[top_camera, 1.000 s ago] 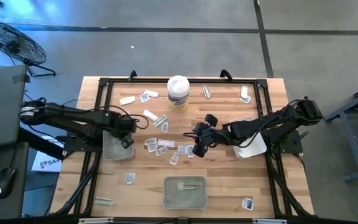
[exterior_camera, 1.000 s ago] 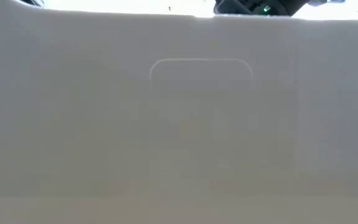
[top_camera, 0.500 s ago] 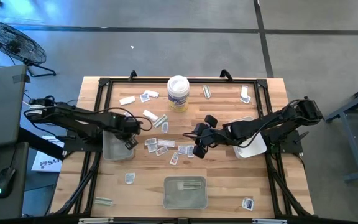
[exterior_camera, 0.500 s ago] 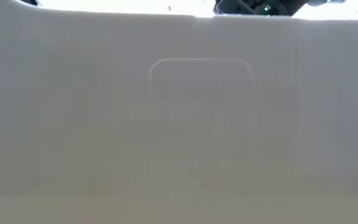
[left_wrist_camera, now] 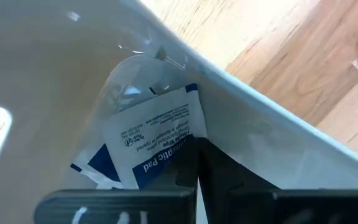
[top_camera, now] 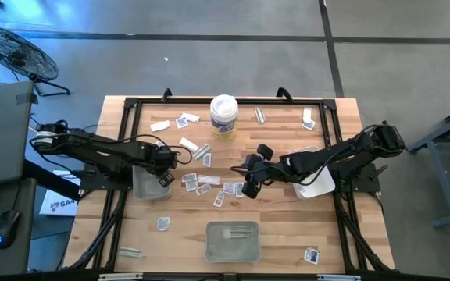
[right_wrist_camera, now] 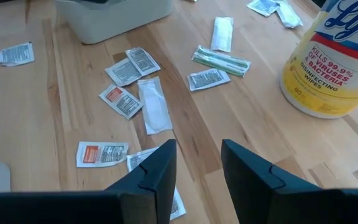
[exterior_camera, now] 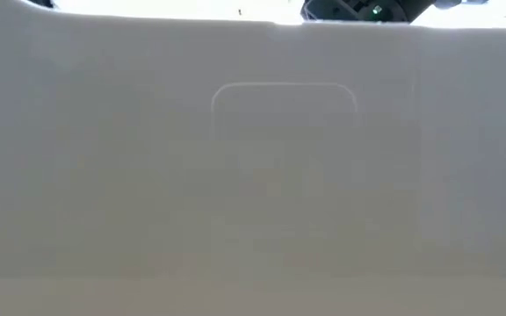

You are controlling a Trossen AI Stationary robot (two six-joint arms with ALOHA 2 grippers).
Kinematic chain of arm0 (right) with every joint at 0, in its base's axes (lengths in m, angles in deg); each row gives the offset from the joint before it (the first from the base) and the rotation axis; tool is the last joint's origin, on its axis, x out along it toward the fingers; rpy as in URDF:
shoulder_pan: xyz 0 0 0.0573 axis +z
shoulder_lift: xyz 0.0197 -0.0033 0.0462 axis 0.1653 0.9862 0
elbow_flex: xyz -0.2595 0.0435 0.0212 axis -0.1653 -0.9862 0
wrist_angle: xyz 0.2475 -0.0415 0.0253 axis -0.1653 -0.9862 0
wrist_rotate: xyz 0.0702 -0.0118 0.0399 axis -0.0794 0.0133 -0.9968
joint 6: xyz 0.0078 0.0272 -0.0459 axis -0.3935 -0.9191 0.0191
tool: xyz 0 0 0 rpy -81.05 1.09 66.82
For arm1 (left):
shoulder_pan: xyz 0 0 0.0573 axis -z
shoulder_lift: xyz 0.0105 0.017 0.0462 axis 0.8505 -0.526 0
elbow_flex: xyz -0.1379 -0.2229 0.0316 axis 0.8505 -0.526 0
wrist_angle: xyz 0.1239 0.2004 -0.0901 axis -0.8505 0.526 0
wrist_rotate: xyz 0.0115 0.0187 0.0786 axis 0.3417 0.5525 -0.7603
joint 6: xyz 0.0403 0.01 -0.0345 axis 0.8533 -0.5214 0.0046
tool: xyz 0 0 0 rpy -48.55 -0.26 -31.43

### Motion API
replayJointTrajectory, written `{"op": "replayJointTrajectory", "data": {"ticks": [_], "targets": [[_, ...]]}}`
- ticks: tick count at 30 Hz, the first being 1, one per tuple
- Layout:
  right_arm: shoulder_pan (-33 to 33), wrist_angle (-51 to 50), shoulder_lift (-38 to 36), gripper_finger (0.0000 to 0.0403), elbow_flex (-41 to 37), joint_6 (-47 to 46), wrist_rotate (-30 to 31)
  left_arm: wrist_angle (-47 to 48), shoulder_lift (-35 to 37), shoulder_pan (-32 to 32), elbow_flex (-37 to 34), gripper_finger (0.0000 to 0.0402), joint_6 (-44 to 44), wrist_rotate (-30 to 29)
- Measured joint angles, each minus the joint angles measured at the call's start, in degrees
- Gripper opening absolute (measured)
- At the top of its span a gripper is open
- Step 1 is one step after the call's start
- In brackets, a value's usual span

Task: Pick & Place First Aid Supplies
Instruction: Put the blue alcohol pad into the top gray bin

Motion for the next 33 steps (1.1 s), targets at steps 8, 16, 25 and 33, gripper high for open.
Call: {"op": "replayJointTrajectory", "data": {"ticks": [8,16,25,33], "targets": [[0.93,0.60,0.00,0.0122,0.01,0.13,0.69,3.02,2.26,0.06,3.09,0.0001,0.54,-0.80],[2.07,1.01,0.00,0.0122,0.01,0.43,3.24,8.56,4.99,0.10,3.20,0.0054,-2.64,-3.74],[3.73,1.02,0.00,0.0122,0.01,-1.86,3.41,9.93,9.31,0.10,3.20,0.0114,-4.20,-6.54],[8.53,1.03,0.00,0.0122,0.01,-5.48,5.30,9.05,9.47,0.10,0.74,0.0115,-6.19,-5.18]]}}
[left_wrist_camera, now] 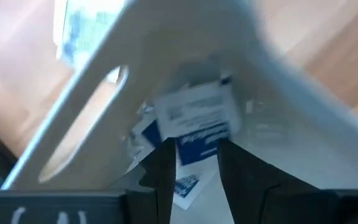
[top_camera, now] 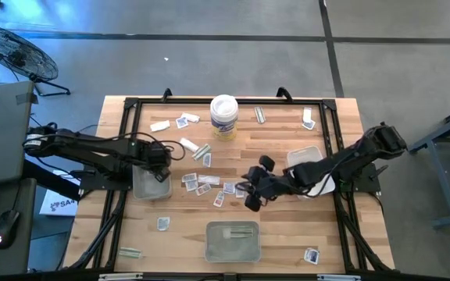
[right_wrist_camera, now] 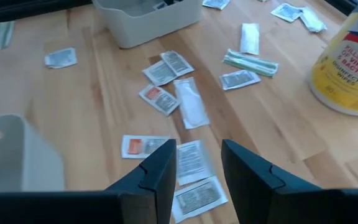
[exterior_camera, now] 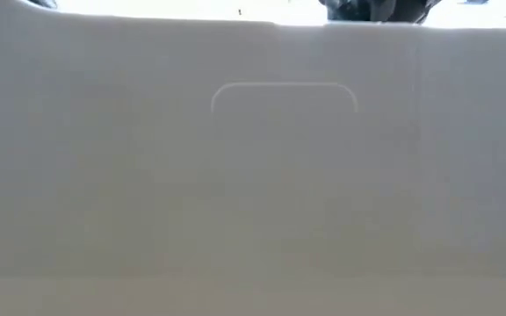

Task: Pick & Place First Aid Supplies
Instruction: Put the blue alcohol pad into the top gray bin

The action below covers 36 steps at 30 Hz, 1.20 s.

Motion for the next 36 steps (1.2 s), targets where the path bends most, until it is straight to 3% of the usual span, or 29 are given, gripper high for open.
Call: {"op": "replayJointTrajectory", "data": {"ticks": [6,20,36], "targets": [[3.74,-0.01,0.00,0.0122,0.00,-3.82,3.12,-1.45,0.00,-0.02,-3.03,0.0115,-5.79,-2.96],[7.54,-0.01,0.00,0.0122,0.00,-6.88,7.57,-7.33,0.13,0.00,-8.07,0.0115,-6.47,-3.67],[7.54,-0.04,0.00,0.0122,0.00,-6.96,7.55,-4.93,0.01,4.75,-1.47,0.0115,-6.58,-2.61]]}}
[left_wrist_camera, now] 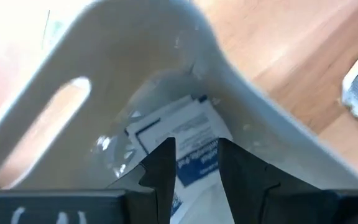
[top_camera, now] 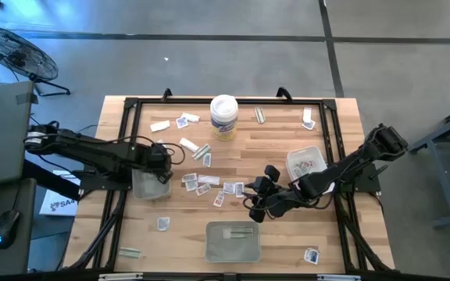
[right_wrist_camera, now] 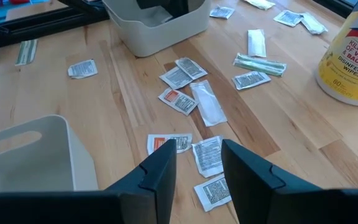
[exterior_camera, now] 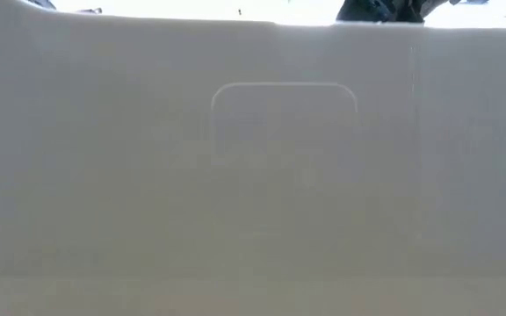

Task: Pick & Place First Aid Supplies
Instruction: Put the blue alcohol pad into the top gray bin

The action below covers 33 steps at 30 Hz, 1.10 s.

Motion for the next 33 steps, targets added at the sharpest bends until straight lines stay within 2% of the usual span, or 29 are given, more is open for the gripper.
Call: {"op": "replayJointTrajectory", "data": {"ticks": [4,12,21,33], "targets": [[0.00,0.00,0.00,0.0122,0.00,0.01,-0.02,-0.85,-0.01,2.36,-0.56,0.0115,-2.75,-2.21],[0.02,-0.01,0.00,0.0122,0.00,-0.62,-0.04,-4.24,0.12,3.03,-6.87,0.0115,-6.15,-3.99],[0.02,0.01,0.00,0.0122,0.00,-1.47,0.45,-4.59,0.05,3.03,-7.17,0.0115,-5.78,-4.31],[0.04,0.02,-0.09,0.0122,0.11,-1.16,-0.43,0.17,0.47,2.99,1.99,0.0115,5.31,0.15]]}}
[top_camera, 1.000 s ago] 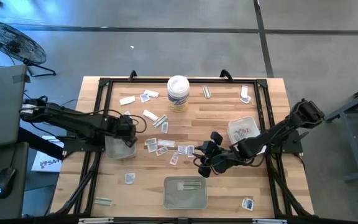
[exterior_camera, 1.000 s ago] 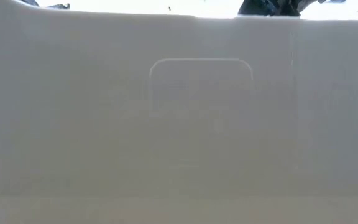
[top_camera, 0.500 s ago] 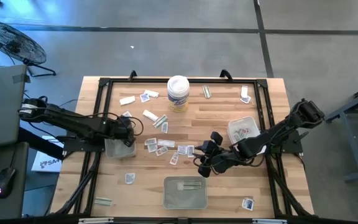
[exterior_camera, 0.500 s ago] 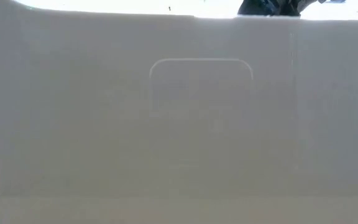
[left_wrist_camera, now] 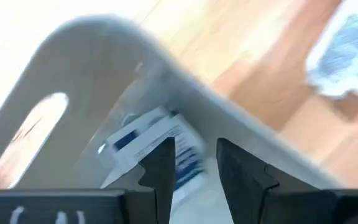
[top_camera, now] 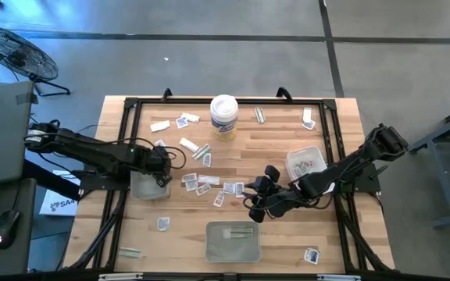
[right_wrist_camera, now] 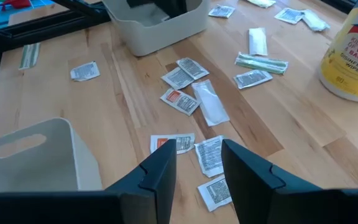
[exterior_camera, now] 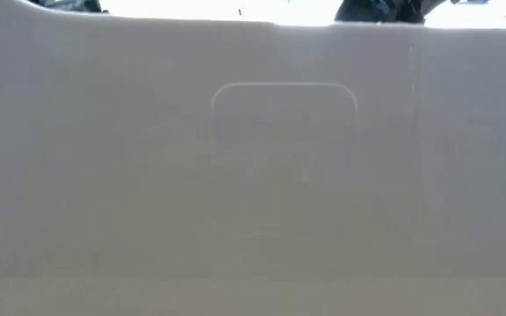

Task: Pick & Place First Aid Supplies
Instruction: Put the blue alcohol pad into the top gray bin

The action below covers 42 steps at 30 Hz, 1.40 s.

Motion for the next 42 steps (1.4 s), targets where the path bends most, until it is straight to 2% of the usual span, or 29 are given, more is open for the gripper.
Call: {"op": "replayJointTrajectory", "data": {"ticks": [8,12,16,23,28,36,42], "targets": [[2.08,-2.10,-2.76,0.0122,0.00,-0.23,-3.93,3.93,0.04,0.34,8.38,0.0115,3.47,4.04],[5.06,-5.07,-3.06,0.0122,0.02,-3.57,-6.88,11.01,0.07,2.41,12.92,0.0115,3.32,2.75],[8.64,-10.42,-3.05,0.0122,0.02,-11.55,-10.90,15.10,0.07,4.07,16.57,0.0115,1.35,0.03],[16.35,-17.34,-2.19,0.0119,0.02,-33.30,-24.89,4.11,0.07,5.73,18.18,0.0115,2.85,-4.91],[23.29,-21.76,0.29,0.0110,0.02,-39.91,-32.03,-2.95,-0.21,5.64,18.23,0.0115,5.50,-7.95],[31.48,-26.84,4.25,0.0108,0.02,-43.79,-32.69,-3.93,-0.17,5.64,18.23,0.0115,3.22,-8.26],[34.29,-27.66,8.12,0.0108,0.02,-45.32,-34.23,-4.40,-0.20,5.64,17.67,0.0115,1.29,-8.31]]}}
